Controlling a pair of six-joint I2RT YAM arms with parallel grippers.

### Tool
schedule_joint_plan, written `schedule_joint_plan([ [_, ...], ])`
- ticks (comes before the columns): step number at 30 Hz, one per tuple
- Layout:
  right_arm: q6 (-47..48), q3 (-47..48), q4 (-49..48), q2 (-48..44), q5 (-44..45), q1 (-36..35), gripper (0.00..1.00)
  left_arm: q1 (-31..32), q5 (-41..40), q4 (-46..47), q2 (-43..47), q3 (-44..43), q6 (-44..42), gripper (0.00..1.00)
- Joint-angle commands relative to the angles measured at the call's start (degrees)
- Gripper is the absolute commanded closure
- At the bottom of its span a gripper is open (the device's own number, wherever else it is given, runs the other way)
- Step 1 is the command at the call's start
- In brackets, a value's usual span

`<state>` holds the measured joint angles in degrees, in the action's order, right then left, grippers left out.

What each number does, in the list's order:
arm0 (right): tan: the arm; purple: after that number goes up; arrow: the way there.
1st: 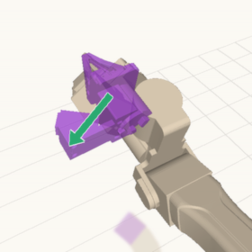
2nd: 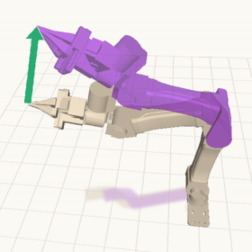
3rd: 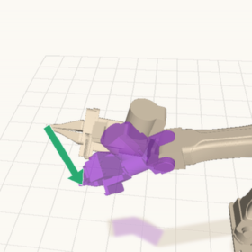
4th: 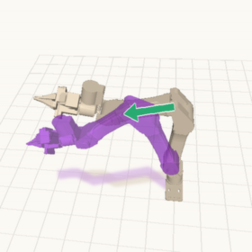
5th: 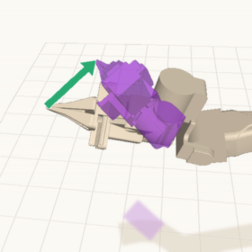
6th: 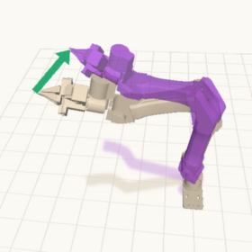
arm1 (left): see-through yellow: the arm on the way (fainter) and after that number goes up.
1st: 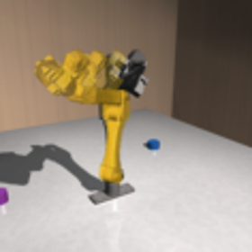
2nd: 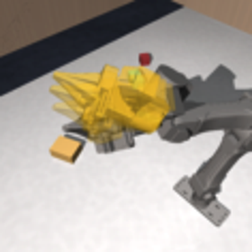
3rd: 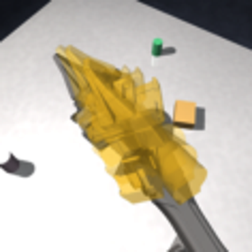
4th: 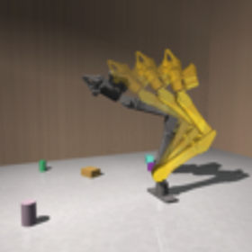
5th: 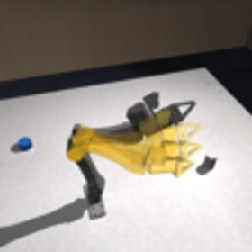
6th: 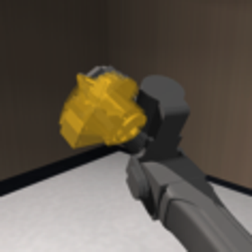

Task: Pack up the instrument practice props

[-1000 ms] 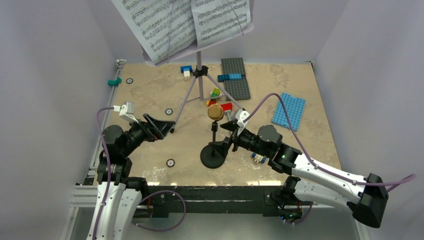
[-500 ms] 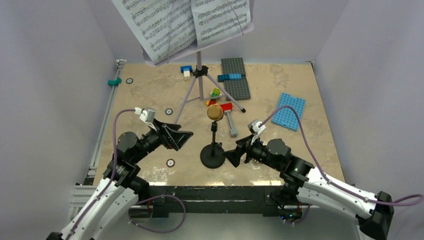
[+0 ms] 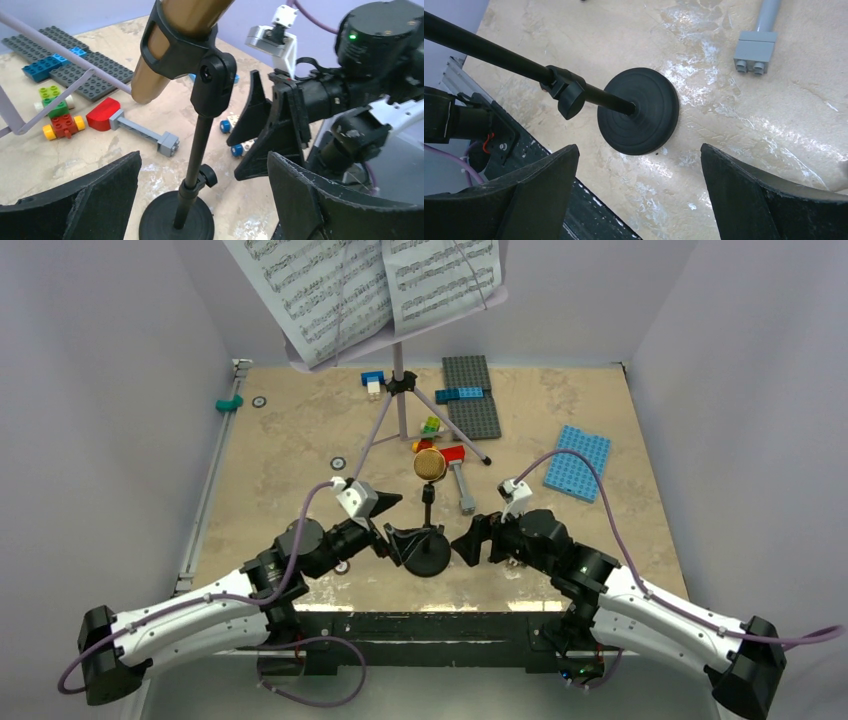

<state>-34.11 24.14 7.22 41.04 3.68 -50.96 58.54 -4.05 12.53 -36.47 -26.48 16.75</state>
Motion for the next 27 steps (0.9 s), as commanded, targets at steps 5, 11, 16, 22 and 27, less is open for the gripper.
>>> schedule_joint_plan([
  [5, -0.4, 3.7, 4.0, -1.2, 3.0, 1.3, 0.04, 3.1, -15.4, 15.4, -9.1, -1.4, -8.0, 0.07],
  [11, 0.4, 4.2, 4.5, -0.7, 2.9, 1.6, 0.05, 3.2, -12.8, 16.4, -14.2, -4.7, -8.3, 0.18],
  [16, 1.0, 5.1, 4.5, 0.6, 2.6, 1.7, 0.05, 3.2, -10.5, 16.5, -16.9, -6.9, -8.2, 0.24],
  [22, 1.9, 5.9, 4.5, 1.4, 2.4, 1.7, 0.06, 3.3, -9.7, 16.2, -19.2, -8.0, -8.5, 0.36],
  [27, 2.5, 6.2, 4.4, 1.5, 2.1, 1.7, 0.06, 3.3, -9.5, 16.4, -19.5, -7.8, -8.5, 0.49],
])
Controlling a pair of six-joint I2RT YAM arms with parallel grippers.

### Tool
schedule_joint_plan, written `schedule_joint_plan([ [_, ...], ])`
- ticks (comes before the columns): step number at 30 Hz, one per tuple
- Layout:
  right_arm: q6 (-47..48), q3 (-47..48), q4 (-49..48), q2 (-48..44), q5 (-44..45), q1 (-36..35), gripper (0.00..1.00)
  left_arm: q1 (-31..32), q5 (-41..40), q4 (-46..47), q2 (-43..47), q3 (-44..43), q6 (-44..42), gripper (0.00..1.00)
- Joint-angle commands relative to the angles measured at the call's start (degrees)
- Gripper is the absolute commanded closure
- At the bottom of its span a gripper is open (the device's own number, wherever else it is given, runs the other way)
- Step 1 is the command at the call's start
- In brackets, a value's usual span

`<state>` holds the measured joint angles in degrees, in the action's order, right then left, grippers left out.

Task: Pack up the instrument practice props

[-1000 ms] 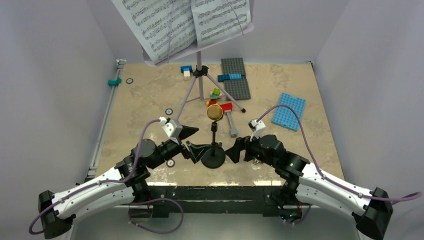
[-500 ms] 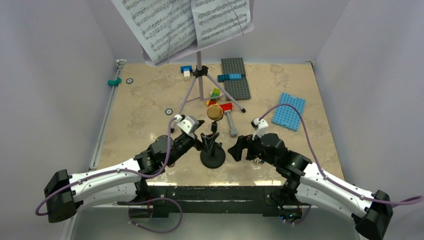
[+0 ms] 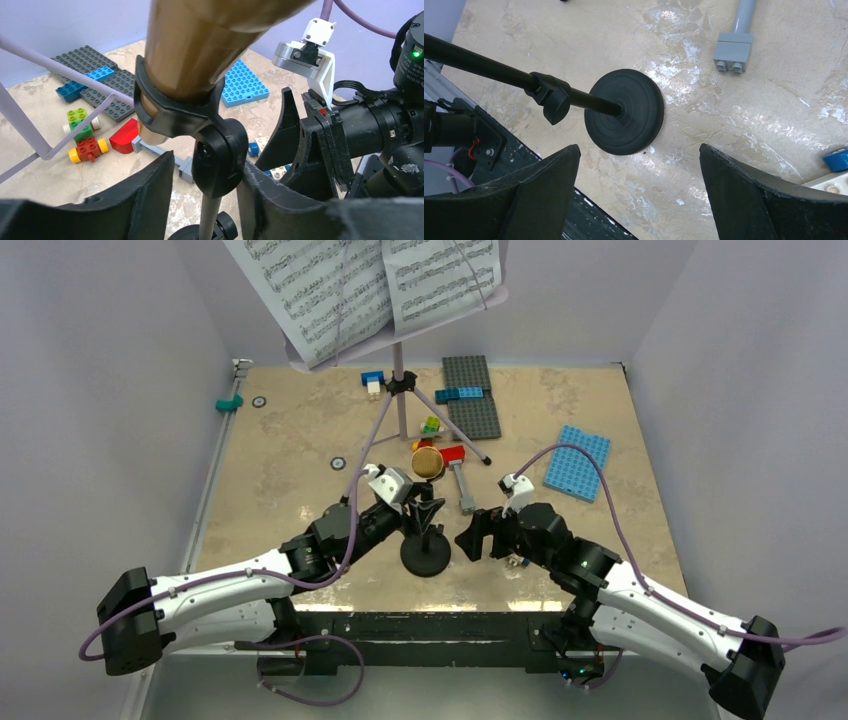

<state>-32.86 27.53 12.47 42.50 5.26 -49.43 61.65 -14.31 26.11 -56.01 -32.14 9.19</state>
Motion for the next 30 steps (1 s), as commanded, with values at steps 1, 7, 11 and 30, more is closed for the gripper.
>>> schedule_joint_plan([
  [1, 1.4, 2.9, -0.9, 0.0, 0.3, 0.2, 0.06, 0.2, 0.9, 2.9, 0.1, -2.0, -1.0, 0.53],
  [7, 3.0, 2.5, -1.6, -0.6, -0.9, 0.2, 0.07, 0.2, 3.7, 3.5, 0.3, -1.8, -2.5, 0.74],
  [11, 4.7, 2.3, -2.2, -1.5, -2.1, 0.2, 0.07, 0.2, 7.7, 3.4, 0.6, -1.8, -4.9, 0.88],
  [30, 2.5, -1.3, -14.1, -2.5, -24.2, 5.2, 0.11, -16.6, 46.1, 12.4, 6.1, 2.0, -5.3, 1.00],
])
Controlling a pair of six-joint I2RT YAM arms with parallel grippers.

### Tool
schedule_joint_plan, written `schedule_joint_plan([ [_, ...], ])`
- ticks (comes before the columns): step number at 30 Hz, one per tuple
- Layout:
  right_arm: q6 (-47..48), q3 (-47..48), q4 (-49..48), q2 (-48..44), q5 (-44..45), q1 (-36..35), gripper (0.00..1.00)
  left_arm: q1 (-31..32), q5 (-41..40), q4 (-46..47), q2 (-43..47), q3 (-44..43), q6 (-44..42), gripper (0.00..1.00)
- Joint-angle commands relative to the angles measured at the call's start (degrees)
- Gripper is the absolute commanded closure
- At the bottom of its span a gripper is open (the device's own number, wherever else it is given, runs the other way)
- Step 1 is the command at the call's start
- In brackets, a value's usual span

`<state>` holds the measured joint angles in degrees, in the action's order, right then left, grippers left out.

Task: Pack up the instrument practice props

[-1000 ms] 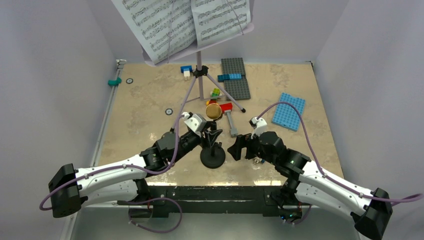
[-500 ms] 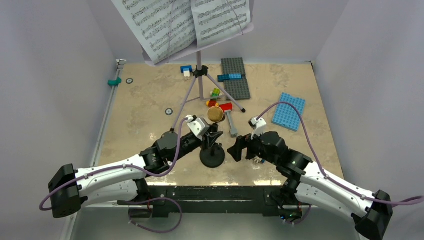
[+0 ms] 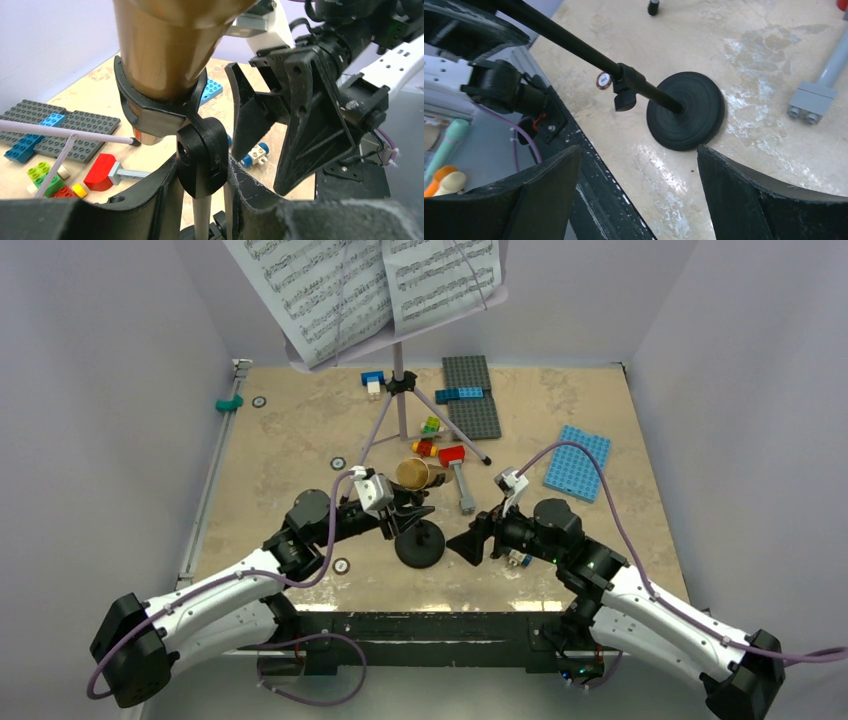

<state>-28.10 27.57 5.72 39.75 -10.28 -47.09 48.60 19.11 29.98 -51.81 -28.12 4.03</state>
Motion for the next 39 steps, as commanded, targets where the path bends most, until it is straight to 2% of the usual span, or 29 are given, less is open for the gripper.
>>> schedule_joint_plan([
  [1, -3.0, -1.7, -8.8, 0.6, -10.2, 3.6, 0.11, -4.5, 15.0, 8.1, 1.7, -2.6, 0.2, 1.00],
  [5, -4.1, -2.1, -12.5, 3.6, -13.0, 4.5, 0.14, -7.8, 21.5, 7.5, -1.1, -3.7, 2.0, 1.00],
  [9, -4.4, -1.8, -15.1, 8.0, -13.9, 4.6, 0.16, -8.5, 22.3, 12.6, -3.8, -1.6, 5.9, 1.00],
  [14, -5.7, -2.3, -20.9, 13.1, -14.6, 4.5, 0.18, -8.5, 20.1, 18.5, -5.7, 0.9, 10.1, 1.00],
  [19, -7.8, -2.0, -26.5, 17.6, -13.9, 4.5, 0.25, -8.5, 15.7, 16.4, -4.7, 2.0, 10.1, 1.00],
  [28, -10.2, 0.4, -30.5, 24.2, -14.6, 4.0, 0.34, -8.5, 8.9, 11.7, 0.1, 4.7, 10.0, 1.00],
  [39, -10.5, 5.4, -31.3, 29.7, -15.2, 1.6, 0.43, -8.3, 7.4, 10.4, -0.6, 4.6, 10.5, 1.00],
])
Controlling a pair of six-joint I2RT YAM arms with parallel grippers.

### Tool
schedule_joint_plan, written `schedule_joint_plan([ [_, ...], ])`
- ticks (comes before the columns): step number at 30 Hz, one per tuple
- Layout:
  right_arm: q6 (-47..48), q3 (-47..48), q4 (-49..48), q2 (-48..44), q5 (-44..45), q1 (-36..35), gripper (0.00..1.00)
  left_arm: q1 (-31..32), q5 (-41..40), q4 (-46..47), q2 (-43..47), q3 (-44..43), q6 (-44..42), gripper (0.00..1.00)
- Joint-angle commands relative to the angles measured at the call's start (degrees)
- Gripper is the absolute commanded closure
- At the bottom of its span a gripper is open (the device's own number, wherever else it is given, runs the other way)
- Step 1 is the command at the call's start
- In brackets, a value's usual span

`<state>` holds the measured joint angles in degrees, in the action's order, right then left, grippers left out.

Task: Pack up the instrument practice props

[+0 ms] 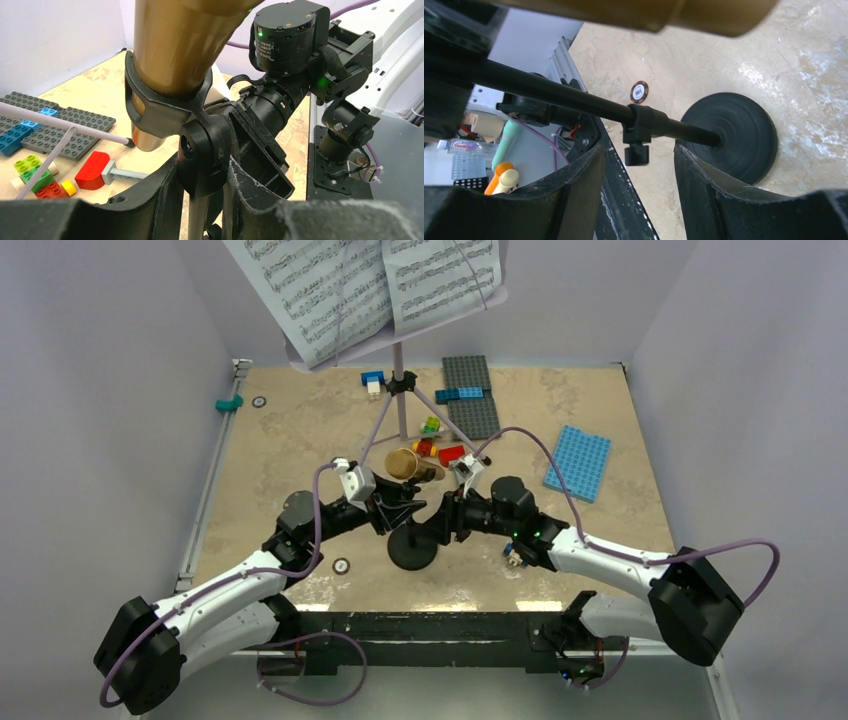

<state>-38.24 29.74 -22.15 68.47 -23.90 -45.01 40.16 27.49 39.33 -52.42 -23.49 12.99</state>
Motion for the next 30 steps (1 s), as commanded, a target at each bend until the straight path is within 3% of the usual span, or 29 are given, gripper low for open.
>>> schedule_joint_plan([
  [1, -0.3, 3.8, -3.2, 1.6, -1.7, -0.4, 0.45, 0.2, -1.0, 0.7, 0.0, -0.1, 1.4, 1.00],
  [5, -0.3, 4.6, -3.6, 4.2, -2.1, -0.4, 0.56, 0.5, -1.6, 0.2, -0.1, -0.2, 1.3, 1.00],
  [13, 1.9, 3.5, -2.8, 4.1, -1.6, -1.0, 0.65, 0.7, -2.4, -2.0, -0.3, -1.1, 1.0, 1.00],
  [22, 5.9, 4.1, 0.2, 3.6, 0.1, -1.5, 1.00, 1.4, -2.8, -2.4, -0.5, -1.2, 1.0, 1.00],
  [25, 8.3, 4.4, 2.5, 3.1, 2.3, -1.9, 1.00, 1.6, -3.3, -2.7, -0.5, -1.3, 1.1, 1.00],
  [30, 19.9, 4.3, 8.0, 0.7, 17.8, -6.5, 1.00, 1.7, -4.9, -3.4, -0.3, -1.3, 1.6, 1.00],
])
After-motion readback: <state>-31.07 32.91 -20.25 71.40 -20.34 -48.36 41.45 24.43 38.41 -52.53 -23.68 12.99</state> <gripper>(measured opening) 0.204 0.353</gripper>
